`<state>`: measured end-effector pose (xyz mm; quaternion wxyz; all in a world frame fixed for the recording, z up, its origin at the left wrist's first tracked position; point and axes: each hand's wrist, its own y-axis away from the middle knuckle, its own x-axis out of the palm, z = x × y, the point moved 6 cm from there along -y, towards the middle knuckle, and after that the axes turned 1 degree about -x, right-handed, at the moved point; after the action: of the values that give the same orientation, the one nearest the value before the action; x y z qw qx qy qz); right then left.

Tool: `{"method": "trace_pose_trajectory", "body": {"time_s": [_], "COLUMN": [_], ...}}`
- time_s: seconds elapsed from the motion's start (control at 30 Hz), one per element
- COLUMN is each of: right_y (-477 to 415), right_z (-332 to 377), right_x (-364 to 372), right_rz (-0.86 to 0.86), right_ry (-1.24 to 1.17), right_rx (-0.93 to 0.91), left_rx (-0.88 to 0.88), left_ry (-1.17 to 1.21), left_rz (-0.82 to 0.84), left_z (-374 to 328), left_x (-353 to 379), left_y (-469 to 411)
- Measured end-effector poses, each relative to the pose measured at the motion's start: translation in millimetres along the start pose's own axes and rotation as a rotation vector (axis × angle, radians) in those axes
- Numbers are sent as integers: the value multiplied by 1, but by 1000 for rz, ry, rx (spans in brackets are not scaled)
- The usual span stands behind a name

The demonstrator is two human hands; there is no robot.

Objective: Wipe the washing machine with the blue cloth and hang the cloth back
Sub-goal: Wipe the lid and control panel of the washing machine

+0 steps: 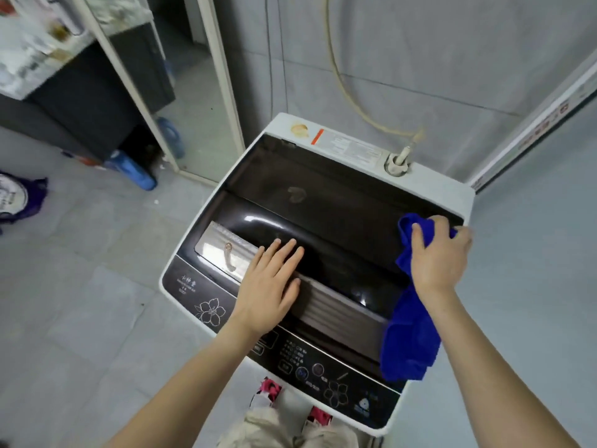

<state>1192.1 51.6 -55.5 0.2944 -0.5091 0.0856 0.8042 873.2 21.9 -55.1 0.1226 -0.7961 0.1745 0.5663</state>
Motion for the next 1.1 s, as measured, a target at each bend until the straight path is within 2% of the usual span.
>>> {"method": "trace_pose_trajectory", "body": {"time_s": [0.07,0.2,0.27,0.33,0.37,0.47,0.53,0.7,0.83,0.87,0.9,1.0,1.03,1.1], "right_y": [-31,-19,16,36,31,-15,-38,-22,29,23,6,-58,-71,-78], "right_z": [15,76,77,50,33,0,12,91,70,51,32,1,8,38], "right_x": [11,37,36,28,22,11,20,49,37,31,25,20,25,38], "right_rz": [28,190,234,239,223,123,66,161,316,310,279,124,102,124], "right_ry": [61,158,142,106,91,58,89,116,20,9,3,8,37,83], "right_rx": [-69,-528,-712,-781,-734,-373,-272,-495,-812,-799,-702,-291,-252,-320], "left_rx": [32,16,21,32,35,33,32,30,24,22,22,21,17,15], "left_ry": [-16,-69,-79,-81,-75,-52,-40,-33,-45,-42,-39,-32,-33,-41], "left_rz": [29,79,76,53,41,14,13,58,71,65,58,56,58,59], "left_z": [2,6,7,8,9,12,13,13,10,11,11,13,13,12], "left_x": [12,34,38,40,42,45,46,41,39,40,40,42,42,40], "left_y": [-2,-7,-6,-6,-6,-6,-7,-7,-7,-7,-7,-8,-8,-9]}}
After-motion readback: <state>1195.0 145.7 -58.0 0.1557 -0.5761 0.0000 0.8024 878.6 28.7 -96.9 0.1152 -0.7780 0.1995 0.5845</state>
